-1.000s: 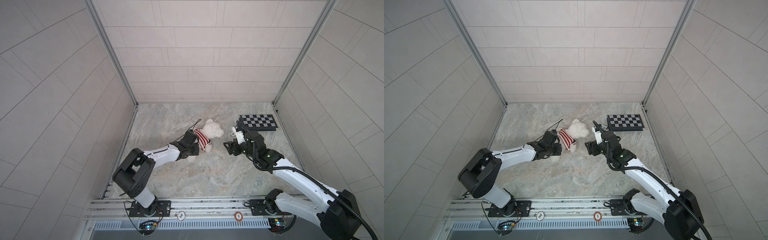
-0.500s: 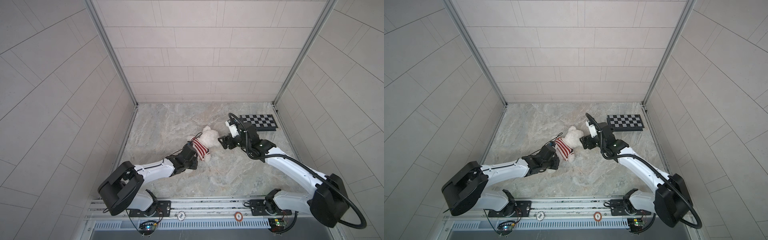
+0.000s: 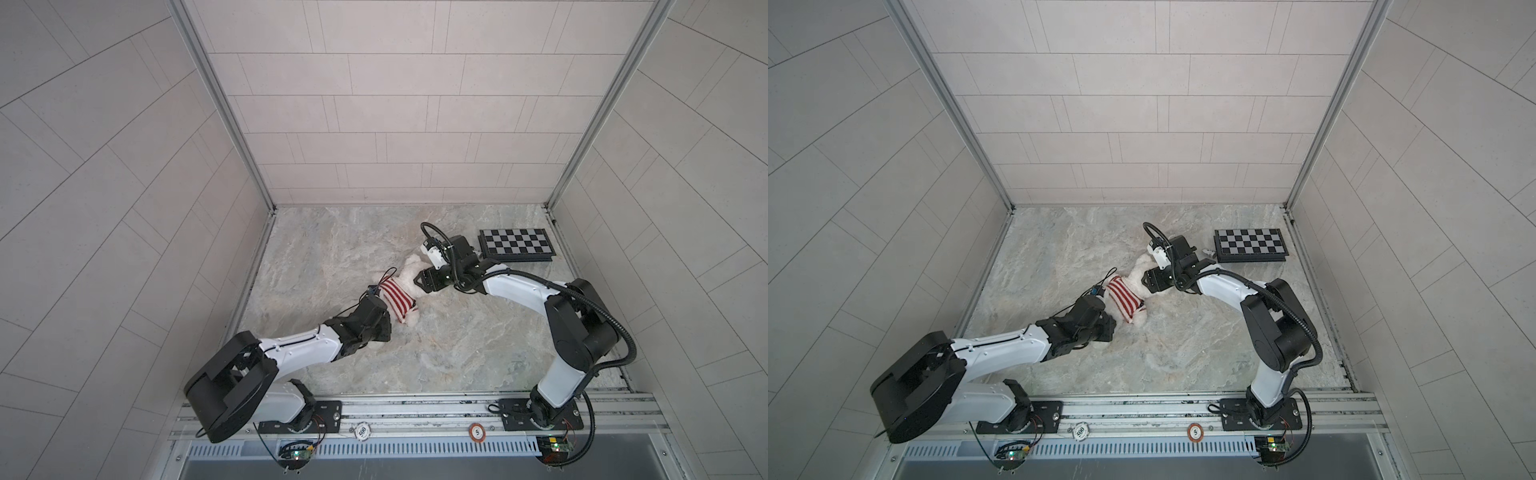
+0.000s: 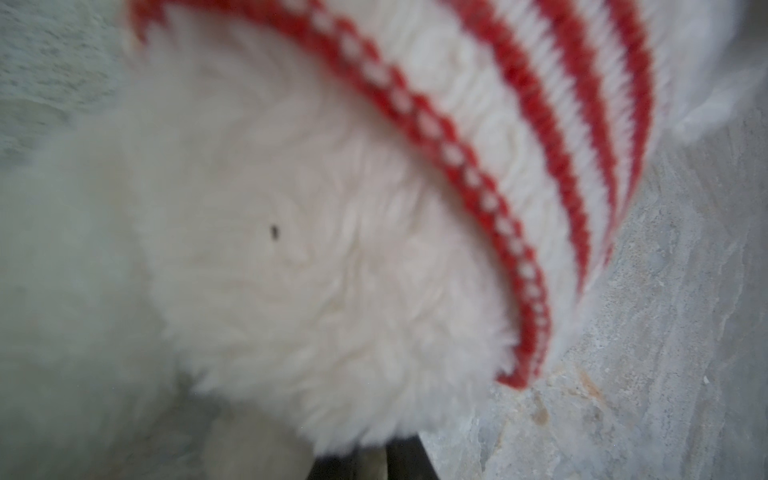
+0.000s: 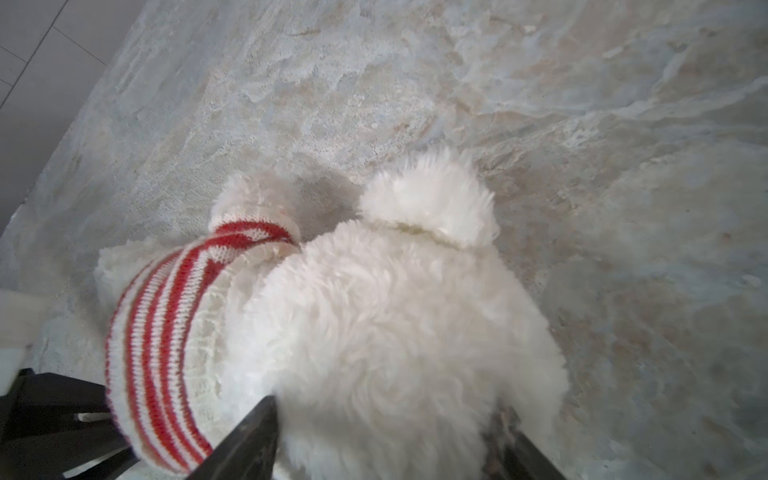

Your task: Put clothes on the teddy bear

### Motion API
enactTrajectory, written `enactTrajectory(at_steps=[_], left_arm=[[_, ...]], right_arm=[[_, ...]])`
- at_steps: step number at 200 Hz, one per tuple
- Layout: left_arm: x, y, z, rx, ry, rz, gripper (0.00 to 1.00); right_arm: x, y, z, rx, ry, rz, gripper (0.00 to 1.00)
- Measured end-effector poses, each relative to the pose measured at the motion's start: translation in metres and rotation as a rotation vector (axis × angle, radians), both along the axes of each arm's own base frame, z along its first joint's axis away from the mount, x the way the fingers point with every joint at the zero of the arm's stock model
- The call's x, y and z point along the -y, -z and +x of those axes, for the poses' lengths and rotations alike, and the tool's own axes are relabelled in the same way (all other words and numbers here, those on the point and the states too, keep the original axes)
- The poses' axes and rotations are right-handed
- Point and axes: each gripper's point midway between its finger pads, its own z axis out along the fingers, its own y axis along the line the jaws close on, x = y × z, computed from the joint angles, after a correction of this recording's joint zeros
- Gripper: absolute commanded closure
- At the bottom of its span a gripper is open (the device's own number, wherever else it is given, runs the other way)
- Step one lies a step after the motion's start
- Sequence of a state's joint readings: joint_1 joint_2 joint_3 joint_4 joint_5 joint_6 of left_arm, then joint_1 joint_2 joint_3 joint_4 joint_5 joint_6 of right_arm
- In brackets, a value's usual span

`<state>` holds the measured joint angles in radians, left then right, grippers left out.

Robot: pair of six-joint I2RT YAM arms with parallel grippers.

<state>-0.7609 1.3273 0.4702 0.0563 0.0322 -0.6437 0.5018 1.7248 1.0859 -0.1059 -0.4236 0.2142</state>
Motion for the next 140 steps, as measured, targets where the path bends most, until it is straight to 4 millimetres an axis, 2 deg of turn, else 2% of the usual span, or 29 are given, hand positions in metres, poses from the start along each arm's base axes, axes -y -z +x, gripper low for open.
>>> enactTrajectory(at_steps=[23, 40, 57, 72, 111, 140], left_arm=[[-0.001, -0.003, -0.001, 0.002, -0.007, -0.010, 0.79], [-0.001, -0.011, -0.002, 0.017, -0.004, -0.026, 0.68], [0.002, -0.025, -0.003, 0.040, 0.008, -0.064, 0.56], [0.005, -0.037, -0.006, 0.053, 0.039, -0.084, 0.50], [0.015, -0.061, -0.005, 0.061, 0.066, -0.137, 0.46], [0.019, -0.071, -0.003, 0.060, 0.069, -0.166, 0.50]], right_arm=[[0.000, 0.001, 0.001, 0.006, 0.010, 0.009, 0.69], [0.001, 0.002, -0.002, 0.011, 0.010, 0.010, 0.88], [0.008, 0.004, -0.009, 0.000, 0.034, 0.010, 0.98], [0.016, 0.000, -0.020, 0.005, 0.058, 0.007, 1.00], [0.040, -0.011, -0.053, 0.046, 0.129, 0.007, 1.00], [0.051, -0.017, -0.071, 0.083, 0.173, 0.017, 1.00]])
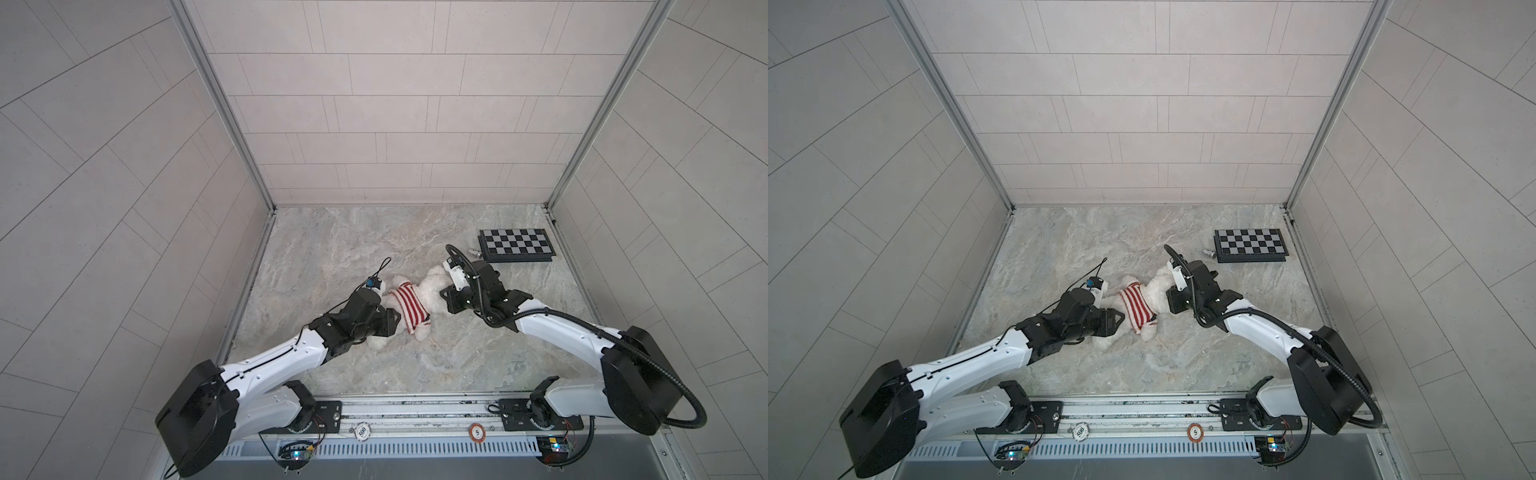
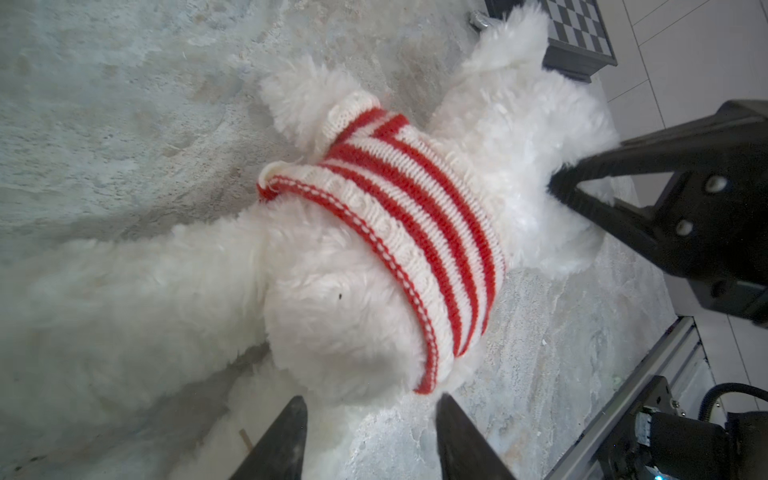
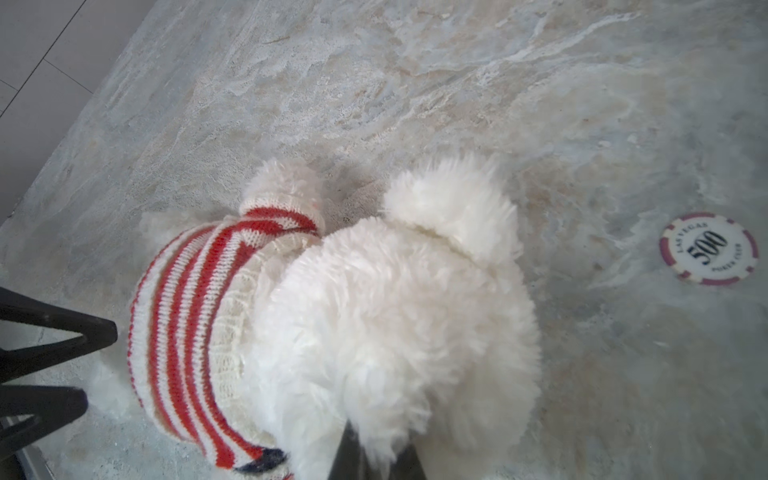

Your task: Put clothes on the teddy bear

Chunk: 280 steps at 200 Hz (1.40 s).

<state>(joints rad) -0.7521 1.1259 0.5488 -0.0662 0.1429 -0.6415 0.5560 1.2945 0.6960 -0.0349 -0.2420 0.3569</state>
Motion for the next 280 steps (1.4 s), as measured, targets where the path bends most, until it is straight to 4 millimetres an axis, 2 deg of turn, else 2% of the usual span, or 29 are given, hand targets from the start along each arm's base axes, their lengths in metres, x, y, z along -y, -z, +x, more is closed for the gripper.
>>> enactTrajectory(at_steps=[49, 120, 205, 254, 280], left_arm=[[0.011, -0.010, 0.008, -0.024, 0.000, -0.048, 0.56], [0.044, 0.007, 0.007, -0.104, 0.048, -0.092, 0.59], [0.051, 0.003, 0.011, -0.112, 0.042, -0.100, 0.66], [0.048, -0.021, 0.013, -0.054, 0.023, -0.138, 0.64], [0.051, -0.021, 0.011, -0.057, 0.028, -0.139, 0.64]], right_arm=[[0.015, 0.005, -0.022, 0.049, 0.066, 0.014, 1.00], [0.022, 0.004, -0.024, 0.073, 0.115, 0.016, 1.00], [0.023, 0.002, -0.024, 0.090, 0.138, 0.005, 1.00], [0.021, -0.003, -0.029, 0.111, 0.124, 0.021, 1.00], [0.018, -0.004, -0.031, 0.112, 0.114, 0.022, 1.00]])
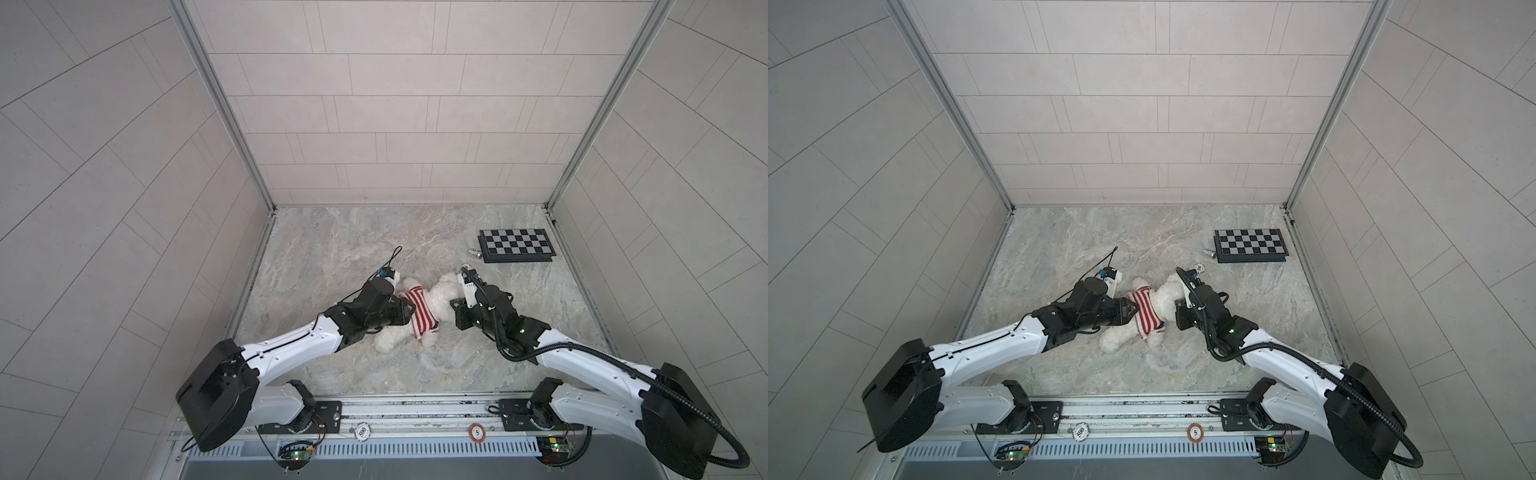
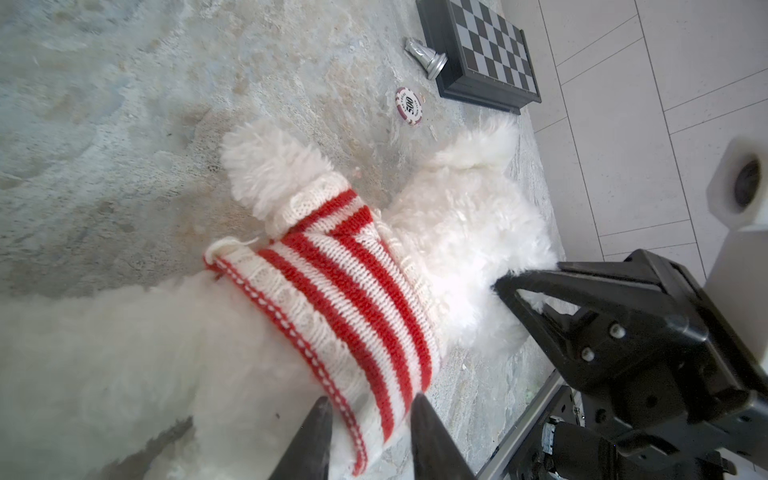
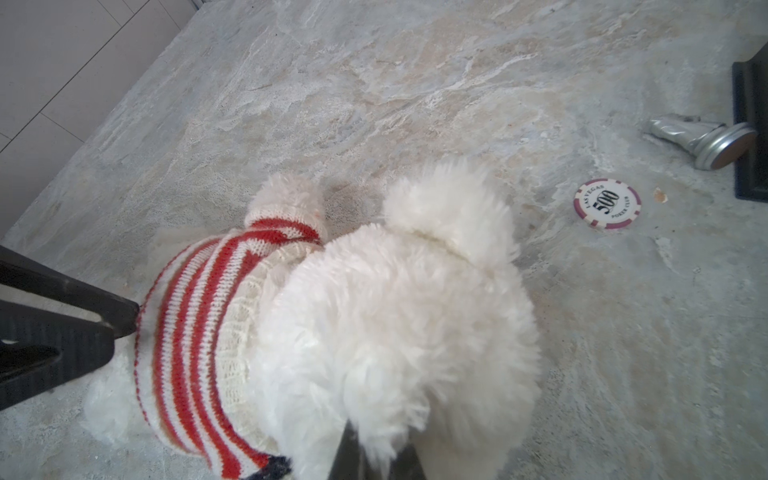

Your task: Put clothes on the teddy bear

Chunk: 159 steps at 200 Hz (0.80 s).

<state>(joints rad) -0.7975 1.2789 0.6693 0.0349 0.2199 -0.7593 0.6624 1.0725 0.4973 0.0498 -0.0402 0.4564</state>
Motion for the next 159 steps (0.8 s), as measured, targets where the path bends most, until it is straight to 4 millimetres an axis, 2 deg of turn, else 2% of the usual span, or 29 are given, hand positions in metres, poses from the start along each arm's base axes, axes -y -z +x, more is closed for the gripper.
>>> enactTrajectory(at_steps=[42, 127, 159], left_arm=[[0.003, 0.008, 0.002, -0.021, -0.001, 0.018, 0.66], [0.002, 0.012, 0.004, -0.026, -0.009, 0.031, 1.00], [-0.004, 0.009, 0.005, -0.017, -0.015, 0.036, 1.00]], right_arm=[[-0.002, 0.000, -0.001, 0.003, -0.007, -0.001, 1.00], [0.000, -0.004, -0.001, 0.019, 0.006, -0.008, 1.00], [0.005, -0.007, -0.004, 0.039, 0.014, -0.007, 1.00]])
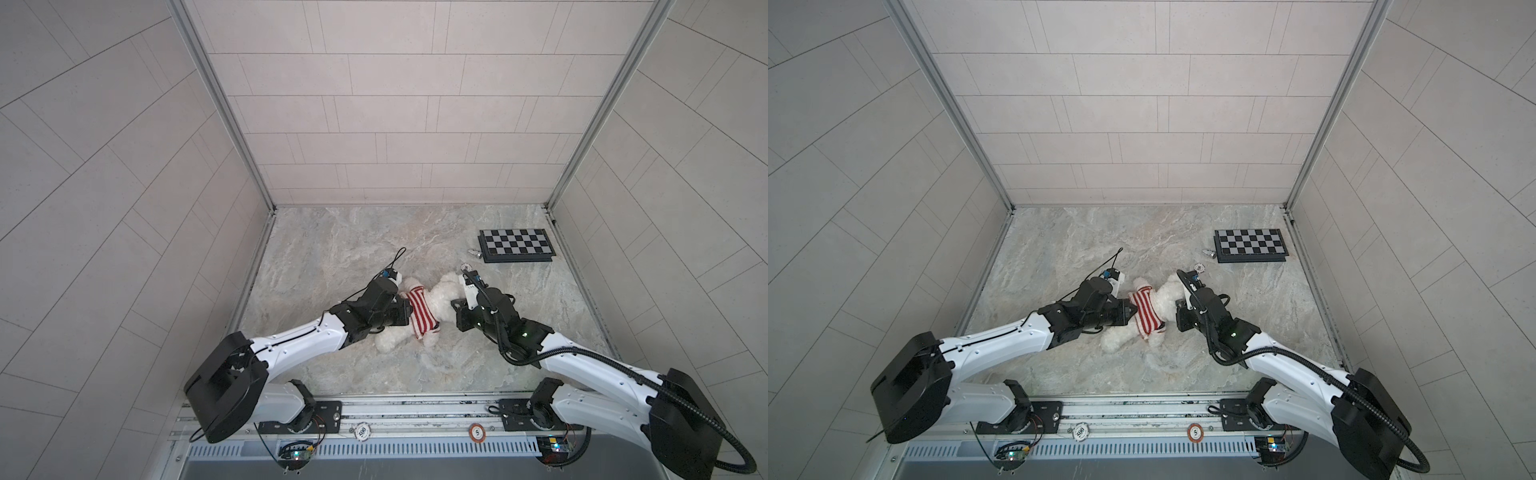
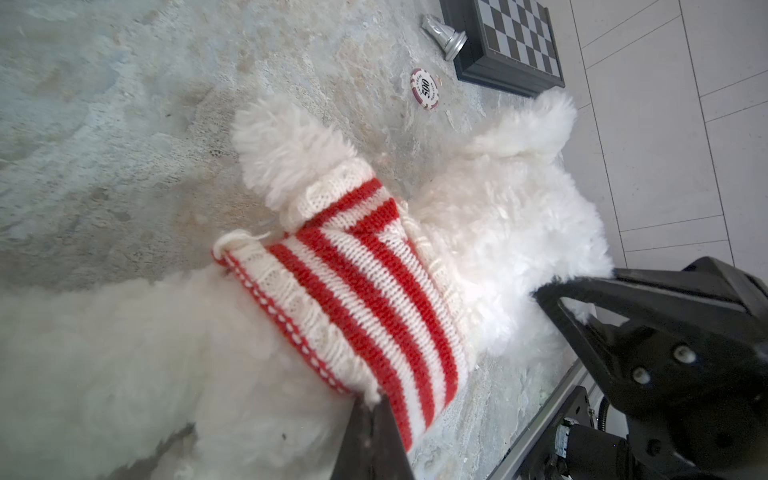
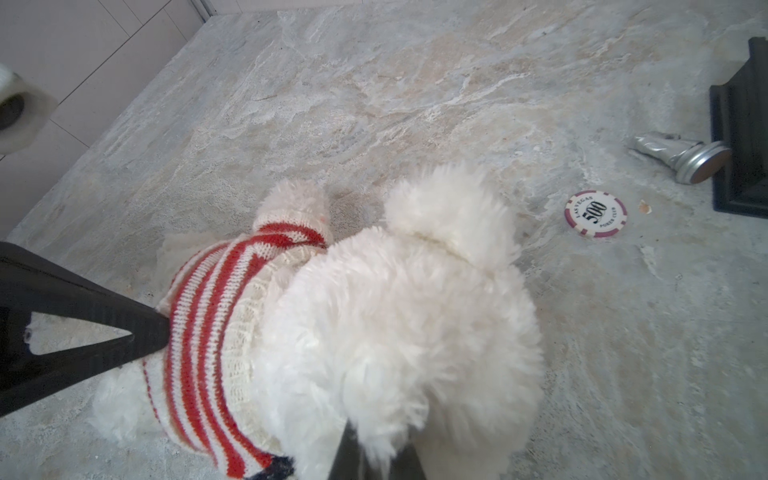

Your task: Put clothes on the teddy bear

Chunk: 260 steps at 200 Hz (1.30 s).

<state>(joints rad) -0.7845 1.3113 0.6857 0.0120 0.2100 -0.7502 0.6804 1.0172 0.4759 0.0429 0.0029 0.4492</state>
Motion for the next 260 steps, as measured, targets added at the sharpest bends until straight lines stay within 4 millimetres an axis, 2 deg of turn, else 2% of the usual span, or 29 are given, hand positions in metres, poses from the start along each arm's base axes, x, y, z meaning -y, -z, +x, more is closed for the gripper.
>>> enactTrajectory(at_steps=[53, 97, 118, 160, 208, 230, 241, 260], left_arm=[[-0.032, 0.001, 0.000, 0.009, -0.041, 0.017, 1.00], [-0.045, 0.005, -0.003, 0.009, -0.049, 0.033, 1.00], [-0.046, 0.011, -0.004, 0.002, -0.046, 0.034, 1.00], [-0.027, 0.022, -0.013, -0.010, 0.008, 0.060, 1.00], [-0.030, 0.015, -0.012, 0.016, 0.023, 0.077, 0.74], [-0.037, 0.010, -0.015, 0.029, 0.033, 0.102, 0.58], [-0.039, 0.003, -0.016, 0.048, 0.048, 0.110, 0.54], [-0.037, -0.009, -0.015, 0.074, 0.058, 0.104, 0.53]], right_arm=[[0.012, -0.001, -0.007, 0.030, 0.027, -0.001, 1.00], [0.014, -0.006, -0.008, 0.046, 0.033, 0.004, 1.00], [0.014, -0.006, -0.008, 0.045, 0.033, 0.002, 1.00], [0.016, -0.004, -0.009, 0.041, 0.036, -0.011, 1.00], [0.012, -0.005, -0.008, 0.055, 0.012, -0.012, 1.00], [0.010, -0.001, -0.007, 0.046, 0.000, -0.024, 1.00], [0.009, -0.001, -0.007, 0.048, -0.008, -0.029, 1.00], [0.008, -0.004, -0.007, 0.058, -0.017, -0.031, 1.00]])
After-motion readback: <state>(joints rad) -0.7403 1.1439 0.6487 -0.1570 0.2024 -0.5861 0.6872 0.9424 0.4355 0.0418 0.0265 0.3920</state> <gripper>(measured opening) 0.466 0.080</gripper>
